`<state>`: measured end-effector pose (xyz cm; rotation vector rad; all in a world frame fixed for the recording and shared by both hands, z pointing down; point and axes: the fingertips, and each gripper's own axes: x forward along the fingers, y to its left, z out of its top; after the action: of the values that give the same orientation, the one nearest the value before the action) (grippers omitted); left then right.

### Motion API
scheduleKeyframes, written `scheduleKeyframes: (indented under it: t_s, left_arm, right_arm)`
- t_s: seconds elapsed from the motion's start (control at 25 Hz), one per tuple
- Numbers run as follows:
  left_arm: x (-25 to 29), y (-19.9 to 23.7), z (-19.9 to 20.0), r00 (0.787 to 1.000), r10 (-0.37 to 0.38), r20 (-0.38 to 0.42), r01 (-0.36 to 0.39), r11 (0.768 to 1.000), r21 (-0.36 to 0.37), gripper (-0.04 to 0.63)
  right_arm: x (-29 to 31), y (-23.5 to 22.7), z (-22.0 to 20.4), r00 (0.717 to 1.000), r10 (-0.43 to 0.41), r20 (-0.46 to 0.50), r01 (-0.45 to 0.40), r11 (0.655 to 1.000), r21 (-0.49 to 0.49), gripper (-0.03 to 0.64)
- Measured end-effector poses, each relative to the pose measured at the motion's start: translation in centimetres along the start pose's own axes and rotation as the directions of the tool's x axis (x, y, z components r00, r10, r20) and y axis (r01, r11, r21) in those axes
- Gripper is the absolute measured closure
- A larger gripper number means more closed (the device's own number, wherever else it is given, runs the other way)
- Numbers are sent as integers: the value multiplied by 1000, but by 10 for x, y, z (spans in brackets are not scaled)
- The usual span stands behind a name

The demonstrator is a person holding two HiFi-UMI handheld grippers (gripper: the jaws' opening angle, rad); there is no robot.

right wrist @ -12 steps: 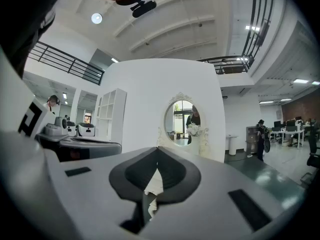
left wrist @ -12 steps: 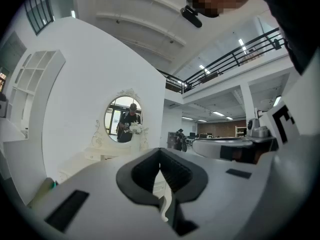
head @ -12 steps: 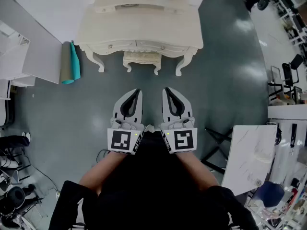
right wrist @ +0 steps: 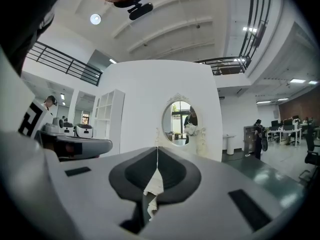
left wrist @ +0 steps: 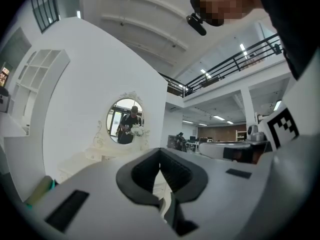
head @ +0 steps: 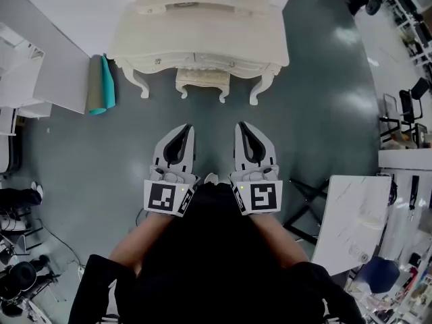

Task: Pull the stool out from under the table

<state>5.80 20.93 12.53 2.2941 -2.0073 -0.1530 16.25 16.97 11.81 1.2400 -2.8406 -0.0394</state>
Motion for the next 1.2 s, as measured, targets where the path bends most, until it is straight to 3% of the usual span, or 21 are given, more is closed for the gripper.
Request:
scheduleKeyframes:
  t_s: [0.36,0.56,0.76,1.0,1.2]
  left_arm:
    - [-6,19,-11,998,61,-24,-61,998,15,581]
    - [9,41,-18,998,53,-34,-54,999,-8,581]
    - [34,63,-23,999,29,-42,-30,999,-16,581]
    - [77,84,-17,998,15,-61,-11,998,66,581]
    - [114,118,-24,993,-23,-113,21,1000,-18,581]
  right_arm:
    - [7,0,-22,999,2,-37,-1,1000,19,598]
    - [33,11,-19,1000,4,-20,-4,1000,6,598]
    - [61,7,-31,998,17,-68,-19,999,-33,598]
    - [113,-4,-36,995,9,-102,-10,1000,-3,598]
    - [156,0,-42,988,26,-150,-26,1000,1,598]
